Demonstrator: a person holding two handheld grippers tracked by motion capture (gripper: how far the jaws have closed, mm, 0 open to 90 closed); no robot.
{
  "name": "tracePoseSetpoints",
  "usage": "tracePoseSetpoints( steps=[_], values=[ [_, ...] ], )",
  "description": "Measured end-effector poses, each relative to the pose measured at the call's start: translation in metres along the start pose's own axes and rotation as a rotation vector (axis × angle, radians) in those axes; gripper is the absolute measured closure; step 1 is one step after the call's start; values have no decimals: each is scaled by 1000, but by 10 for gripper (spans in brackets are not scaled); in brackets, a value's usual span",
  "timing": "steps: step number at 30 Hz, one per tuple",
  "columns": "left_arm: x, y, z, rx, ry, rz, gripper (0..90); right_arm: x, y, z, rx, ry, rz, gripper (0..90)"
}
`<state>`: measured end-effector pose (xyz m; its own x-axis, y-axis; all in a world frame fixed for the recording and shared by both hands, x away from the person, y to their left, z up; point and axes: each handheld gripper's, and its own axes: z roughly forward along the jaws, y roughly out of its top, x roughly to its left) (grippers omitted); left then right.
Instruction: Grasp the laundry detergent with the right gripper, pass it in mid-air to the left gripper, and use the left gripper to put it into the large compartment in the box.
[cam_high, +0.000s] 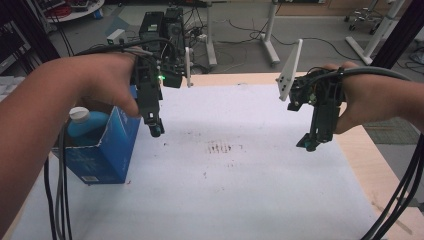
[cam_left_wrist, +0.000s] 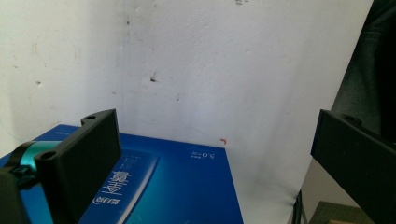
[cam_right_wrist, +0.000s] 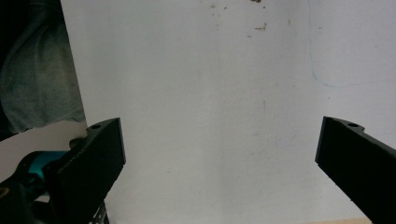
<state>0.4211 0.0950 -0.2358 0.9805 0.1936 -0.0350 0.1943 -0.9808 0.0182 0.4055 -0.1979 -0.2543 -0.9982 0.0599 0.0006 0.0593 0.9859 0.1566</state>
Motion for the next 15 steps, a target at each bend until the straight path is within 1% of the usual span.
tracePoseSetpoints(
  steps=[1, 2, 3, 4, 5, 6, 8, 9, 10, 11, 13, 15],
  values=[
    [0, -1, -1, -3, 0, 3, 16, 1, 1, 0, -1, 1, 7, 6],
    [0, -1, -1, -4, -2, 5, 16, 0, 1, 0, 0, -1, 0, 6],
    [-1, -2, -2, -7, -6, -2, 16, 1, 2, 0, -1, 1, 7, 6],
    [-1, -2, -2, -10, -6, 3, 16, 1, 2, 0, 0, -2, -1, 6],
    [-2, -3, -2, -14, -6, -2, 16, 1, 2, 0, 2, 1, -3, 6],
    [-2, -3, -2, -6, -6, 2, 16, 1, 3, 0, 5, 1, -5, 6],
    [-3, -4, -2, -12, -10, -1, 16, 2, 3, 0, 1, 0, 2, 6],
    [-3, -4, -2, -16, -8, 4, 16, 2, 3, -1, 5, -3, -3, 6],
    [-3, -3, -2, -13, -7, 5, 16, 2, 3, -1, -1, -3, 3, 6],
    [-3, -4, -3, -15, -7, 7, 17, 2, 3, -3, 3, -7, -4, 6],
    [-4, -3, -3, -18, -6, 6, 16, 2, 3, -4, -6, -15, -7, 6],
    [-5, -3, -3, -20, -2, 7, 16, 3, 3, -5, -13, -20, -3, 7]
  ],
)
